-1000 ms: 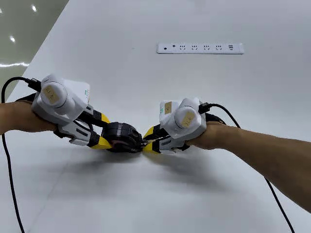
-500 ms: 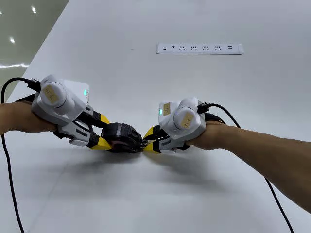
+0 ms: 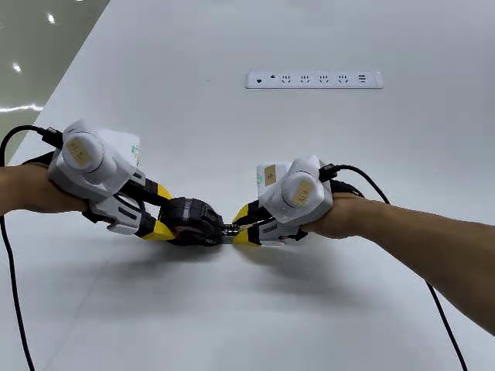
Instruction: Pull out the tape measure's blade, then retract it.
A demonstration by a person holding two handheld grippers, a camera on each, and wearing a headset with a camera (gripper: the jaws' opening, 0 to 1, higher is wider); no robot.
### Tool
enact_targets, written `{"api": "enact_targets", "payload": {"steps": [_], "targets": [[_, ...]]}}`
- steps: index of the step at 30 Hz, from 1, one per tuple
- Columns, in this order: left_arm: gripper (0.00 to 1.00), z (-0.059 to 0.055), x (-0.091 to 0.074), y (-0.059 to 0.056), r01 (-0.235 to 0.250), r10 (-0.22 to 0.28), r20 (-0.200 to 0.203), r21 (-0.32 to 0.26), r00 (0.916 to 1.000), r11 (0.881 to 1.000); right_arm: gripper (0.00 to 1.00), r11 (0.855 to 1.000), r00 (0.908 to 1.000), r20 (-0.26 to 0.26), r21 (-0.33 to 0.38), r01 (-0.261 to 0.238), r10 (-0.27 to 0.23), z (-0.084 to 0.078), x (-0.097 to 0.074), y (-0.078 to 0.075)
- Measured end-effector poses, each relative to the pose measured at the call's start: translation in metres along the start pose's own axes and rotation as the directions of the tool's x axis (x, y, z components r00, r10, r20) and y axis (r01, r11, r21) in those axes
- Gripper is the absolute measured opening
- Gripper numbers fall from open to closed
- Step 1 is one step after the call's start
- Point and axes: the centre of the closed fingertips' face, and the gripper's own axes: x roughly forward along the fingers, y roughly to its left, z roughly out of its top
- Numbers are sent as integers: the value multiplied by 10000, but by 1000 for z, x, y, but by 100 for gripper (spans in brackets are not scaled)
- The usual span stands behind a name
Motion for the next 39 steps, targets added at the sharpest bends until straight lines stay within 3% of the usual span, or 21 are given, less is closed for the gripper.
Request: {"api": "enact_targets", "payload": {"steps": [15, 39], "targets": [[23, 0, 0, 0, 38, -38, -51, -6, 10000, 10000, 9, 10000, 9999, -134, 49, 21, -20, -10, -11, 1], [23, -1, 1, 0, 90, -82, -479, 156, 9988, 9998, 9, 9999, 9991, -415, 119, 73, -68, -31, -33, 3]]}}
